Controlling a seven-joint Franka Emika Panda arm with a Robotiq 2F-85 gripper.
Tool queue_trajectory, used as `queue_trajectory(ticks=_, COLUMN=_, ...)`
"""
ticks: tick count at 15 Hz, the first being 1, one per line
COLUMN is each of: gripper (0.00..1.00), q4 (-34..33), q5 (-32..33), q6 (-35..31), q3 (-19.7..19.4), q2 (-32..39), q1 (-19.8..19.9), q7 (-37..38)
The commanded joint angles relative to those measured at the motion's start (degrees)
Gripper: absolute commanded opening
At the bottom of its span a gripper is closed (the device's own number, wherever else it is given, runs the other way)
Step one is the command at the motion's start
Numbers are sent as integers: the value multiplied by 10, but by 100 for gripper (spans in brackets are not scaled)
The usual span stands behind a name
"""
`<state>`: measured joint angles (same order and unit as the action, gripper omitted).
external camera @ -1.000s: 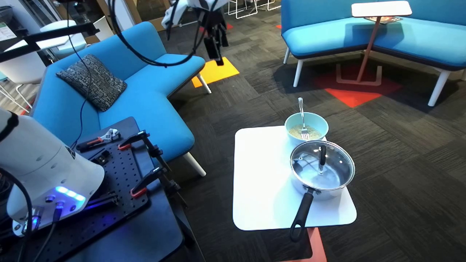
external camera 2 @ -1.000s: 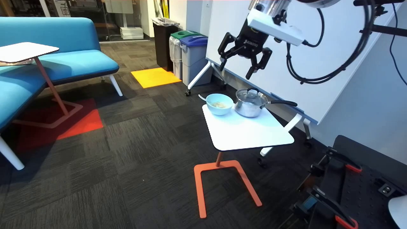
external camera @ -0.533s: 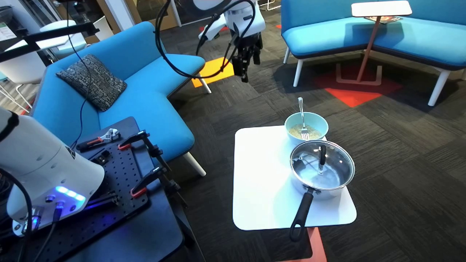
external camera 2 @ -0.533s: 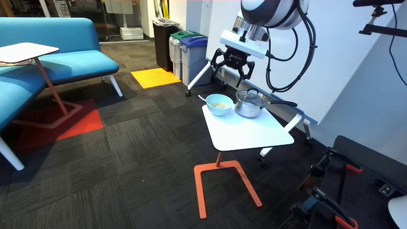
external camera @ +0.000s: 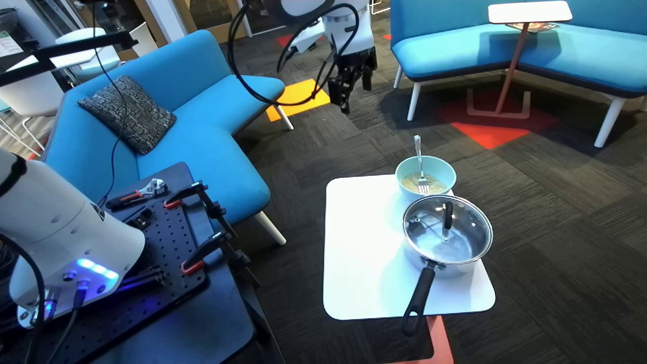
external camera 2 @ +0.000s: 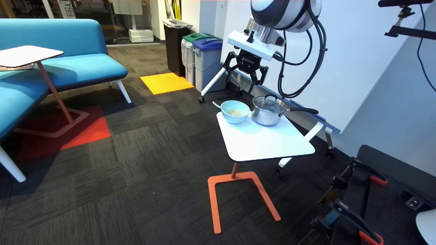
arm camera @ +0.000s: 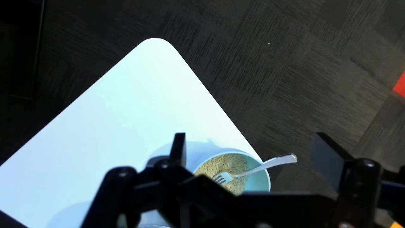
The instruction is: Put the fork on the table
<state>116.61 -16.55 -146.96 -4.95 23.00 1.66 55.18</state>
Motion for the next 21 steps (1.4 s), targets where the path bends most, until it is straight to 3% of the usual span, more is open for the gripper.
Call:
queue_trajectory(ticks=1, gripper=100, q4=-141, q5=-29, q6=54, q3=-15, q2=118, q1=13, q7=69)
queue_trajectory(ticks=9, gripper=100, q4=-375, q5=-80, q6=142, q3=-10, q2=337, q1=65, q7=241)
queue_trajectory(ticks=13, gripper=100, q4=-430, q5=-111, q6=189, q3=-1, q2=381, q1=105, q7=301)
queue_trajectory(ticks=21, gripper=100, q4=-479, q5=-192, q6=259, q3=31, q2=402, q1=174, q7=418)
